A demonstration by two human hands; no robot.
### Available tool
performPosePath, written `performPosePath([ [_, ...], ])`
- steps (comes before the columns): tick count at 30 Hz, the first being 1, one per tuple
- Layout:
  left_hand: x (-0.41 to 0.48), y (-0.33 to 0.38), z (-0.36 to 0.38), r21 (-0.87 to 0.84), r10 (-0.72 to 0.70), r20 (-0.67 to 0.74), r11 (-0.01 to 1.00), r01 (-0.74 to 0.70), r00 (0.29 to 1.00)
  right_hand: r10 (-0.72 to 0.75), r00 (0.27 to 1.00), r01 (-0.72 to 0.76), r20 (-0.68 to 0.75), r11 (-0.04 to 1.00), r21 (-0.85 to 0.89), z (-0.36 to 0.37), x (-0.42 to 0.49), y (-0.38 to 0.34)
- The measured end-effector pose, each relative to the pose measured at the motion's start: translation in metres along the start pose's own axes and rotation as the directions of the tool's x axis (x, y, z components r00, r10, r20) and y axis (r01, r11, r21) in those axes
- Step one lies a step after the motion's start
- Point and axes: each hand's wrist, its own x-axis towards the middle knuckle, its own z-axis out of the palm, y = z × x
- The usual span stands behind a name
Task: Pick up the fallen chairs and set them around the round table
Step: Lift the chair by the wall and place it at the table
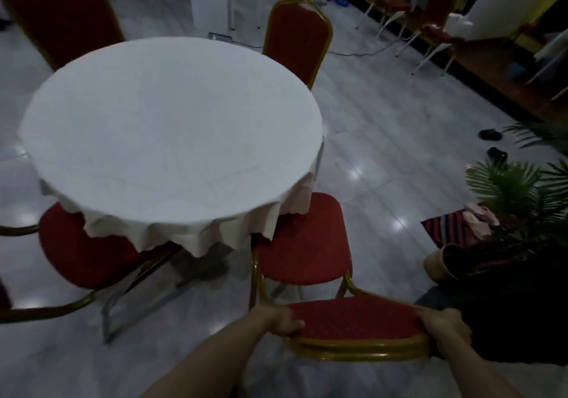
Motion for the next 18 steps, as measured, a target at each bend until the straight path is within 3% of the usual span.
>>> performPosePath([
  [3, 0.0, -0.012, 0.008, -0.104, 0.04, -0.008, 0.994, -0.04, 0.999, -0.015, 0.999, 0.016, -0.04, 1.0, 0.012, -0.002, -0.006, -0.005],
  [6, 0.0, -0.011, 0.008, -0.244, 0.018, -0.109, 0.969, -0.044, 0.994, -0.056, 0.996, 0.061, -0.064, 0.995, 0.079, -0.004, -0.013, -0.017],
  [9, 0.009, -0.008, -0.002, -0.277, -0.013, -0.182, 0.96, -0.039, 0.983, -0.109, 0.991, 0.119, -0.073, 0.983, 0.143, -0.007, -0.016, -0.031],
  [18, 0.044, 0.034, 0.012, -0.139, -0.158, -0.249, 0.982, 0.127, 0.955, -0.107, 0.994, 0.106, -0.004, 0.979, 0.175, -0.024, -0.001, -0.023],
])
